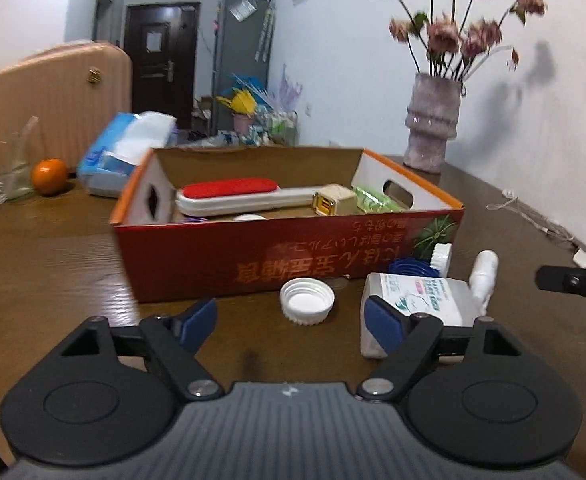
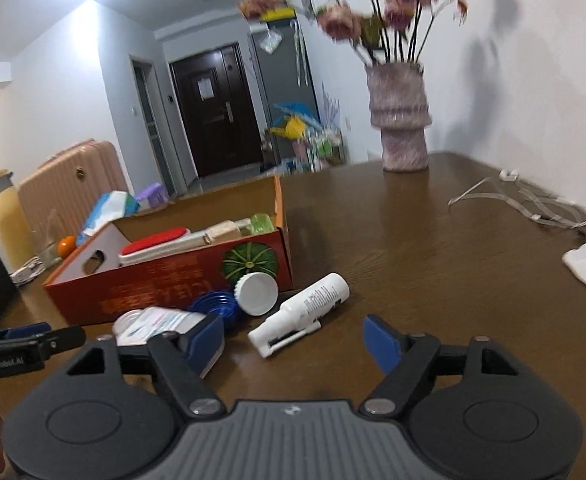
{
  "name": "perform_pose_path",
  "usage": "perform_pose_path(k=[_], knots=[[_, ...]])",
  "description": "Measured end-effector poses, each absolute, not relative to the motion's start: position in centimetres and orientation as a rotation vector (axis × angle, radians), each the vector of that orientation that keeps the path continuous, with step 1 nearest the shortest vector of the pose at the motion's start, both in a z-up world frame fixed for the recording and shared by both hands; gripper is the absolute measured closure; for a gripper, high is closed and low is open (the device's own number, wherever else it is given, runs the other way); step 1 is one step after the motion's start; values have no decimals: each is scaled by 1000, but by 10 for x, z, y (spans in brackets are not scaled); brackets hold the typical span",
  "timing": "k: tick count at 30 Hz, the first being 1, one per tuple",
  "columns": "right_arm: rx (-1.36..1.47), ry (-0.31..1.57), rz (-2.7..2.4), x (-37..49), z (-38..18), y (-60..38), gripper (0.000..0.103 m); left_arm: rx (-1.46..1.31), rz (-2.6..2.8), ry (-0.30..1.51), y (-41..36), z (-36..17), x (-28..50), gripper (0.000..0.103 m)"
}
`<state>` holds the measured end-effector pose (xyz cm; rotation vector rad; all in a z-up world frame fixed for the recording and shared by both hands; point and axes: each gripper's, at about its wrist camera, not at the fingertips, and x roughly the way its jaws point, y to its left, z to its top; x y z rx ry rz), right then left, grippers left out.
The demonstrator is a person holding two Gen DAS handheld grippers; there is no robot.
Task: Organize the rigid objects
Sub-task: 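Grasp the second white cap with the left tool while the right tool grasps the white tube, then carry the white cap and white tube over the box with both tools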
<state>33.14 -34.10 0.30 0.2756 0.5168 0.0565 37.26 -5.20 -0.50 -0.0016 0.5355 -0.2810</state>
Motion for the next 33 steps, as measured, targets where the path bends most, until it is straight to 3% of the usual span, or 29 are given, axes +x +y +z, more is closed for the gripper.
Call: perform_pose_path(k=[8,10,16,18,20,33], knots=[[327,610,40,404,-21,-351,42,25,-315,593,-69,-25,425,23],[336,628,56,415,-26,-353,51,24,-326,603,-70,-26,434,24],[311,654,136,431,-36,-342,66,24,-328,647,-74,-31,442,40],[264,653,147,432,-36,-336,66,24,-329,646,-73,-31,442,45],[227,652,152,433,-35,-330,66,13,-343,646,-73,-31,441,62],[221,639,137,417,-28,-336,67,7,-308,630,-74,-25,417,62]])
